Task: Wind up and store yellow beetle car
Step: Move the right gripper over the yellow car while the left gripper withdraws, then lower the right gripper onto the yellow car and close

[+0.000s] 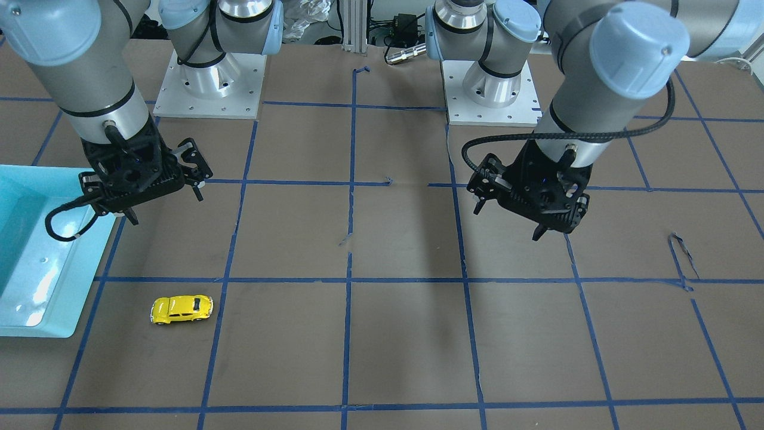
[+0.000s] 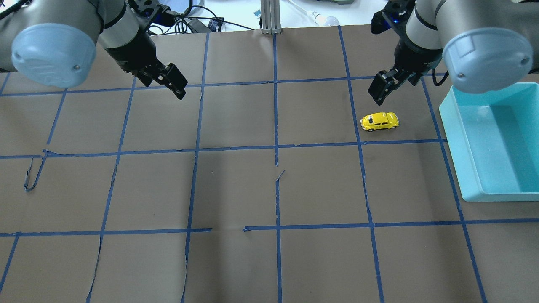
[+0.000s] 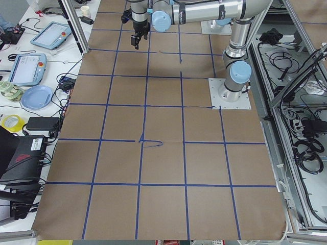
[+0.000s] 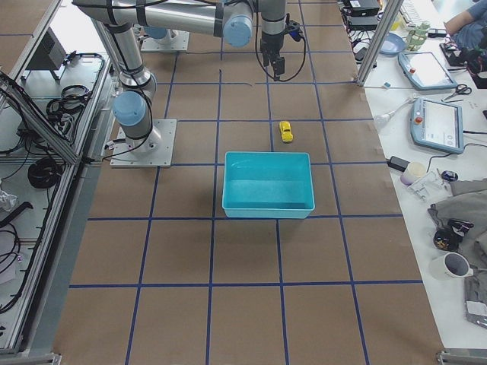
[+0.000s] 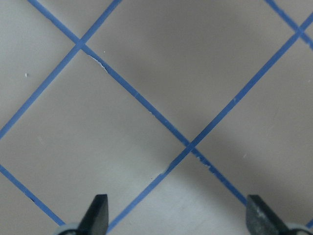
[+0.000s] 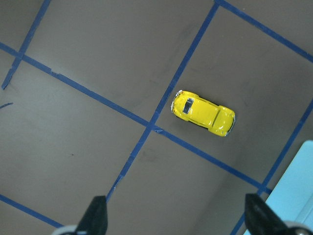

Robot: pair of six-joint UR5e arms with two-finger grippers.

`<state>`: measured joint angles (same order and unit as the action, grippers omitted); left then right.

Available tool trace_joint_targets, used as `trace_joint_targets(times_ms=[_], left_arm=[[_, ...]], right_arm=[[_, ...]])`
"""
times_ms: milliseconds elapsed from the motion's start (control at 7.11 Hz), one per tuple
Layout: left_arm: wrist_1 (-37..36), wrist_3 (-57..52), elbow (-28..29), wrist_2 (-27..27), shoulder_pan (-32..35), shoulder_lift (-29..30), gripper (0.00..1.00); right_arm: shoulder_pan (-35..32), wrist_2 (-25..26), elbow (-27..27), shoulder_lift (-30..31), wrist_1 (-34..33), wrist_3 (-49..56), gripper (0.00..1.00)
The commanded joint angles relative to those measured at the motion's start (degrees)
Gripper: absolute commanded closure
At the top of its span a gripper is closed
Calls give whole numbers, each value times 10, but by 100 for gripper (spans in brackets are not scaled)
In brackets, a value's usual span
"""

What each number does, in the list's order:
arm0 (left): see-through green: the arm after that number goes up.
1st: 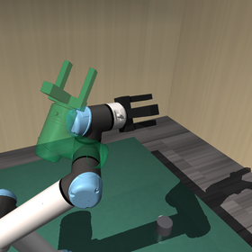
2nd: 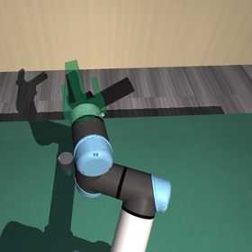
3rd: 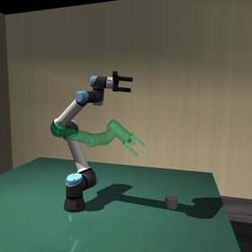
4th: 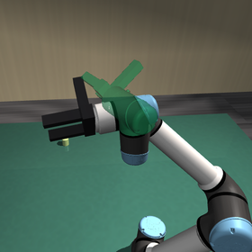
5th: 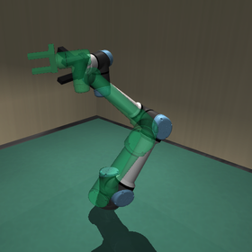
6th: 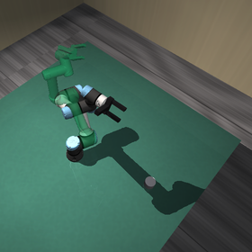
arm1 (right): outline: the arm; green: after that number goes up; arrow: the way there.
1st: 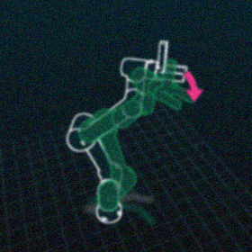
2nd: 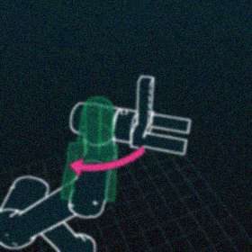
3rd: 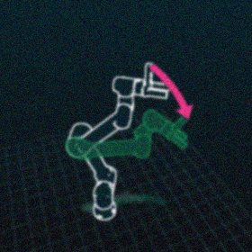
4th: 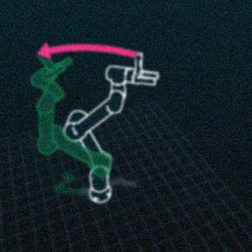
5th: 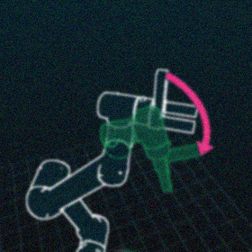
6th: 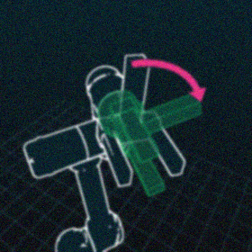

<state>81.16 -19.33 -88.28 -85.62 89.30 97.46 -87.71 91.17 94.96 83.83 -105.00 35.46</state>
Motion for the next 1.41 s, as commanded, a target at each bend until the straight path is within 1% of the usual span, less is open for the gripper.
trace_joint_targets(times_ms=[0,141,422,563,704,844,985,1267], left_arm=[[60,111,9,-41,0,-56,0],[52,118,10,-46,-4,-53,0],[51,118,13,-45,-11,-59,0],[51,116,13,-46,-10,-60,0],[51,118,13,-46,-10,-59,0],[51,112,12,-56,-12,-61,0],[51,111,11,-61,-12,-61,0],[51,110,12,-63,-15,-60,0]], right_arm=[[36,-5,12,-44,-52,182,0],[55,-7,28,-61,-83,262,0],[63,-11,42,-111,-161,341,0],[63,-11,40,-135,-172,405,0],[62,-12,40,-142,-174,453,0],[62,-12,39,-154,-175,478,0],[61,-13,40,-168,-179,479,0],[59,-14,39,-189,-186,519,0]])
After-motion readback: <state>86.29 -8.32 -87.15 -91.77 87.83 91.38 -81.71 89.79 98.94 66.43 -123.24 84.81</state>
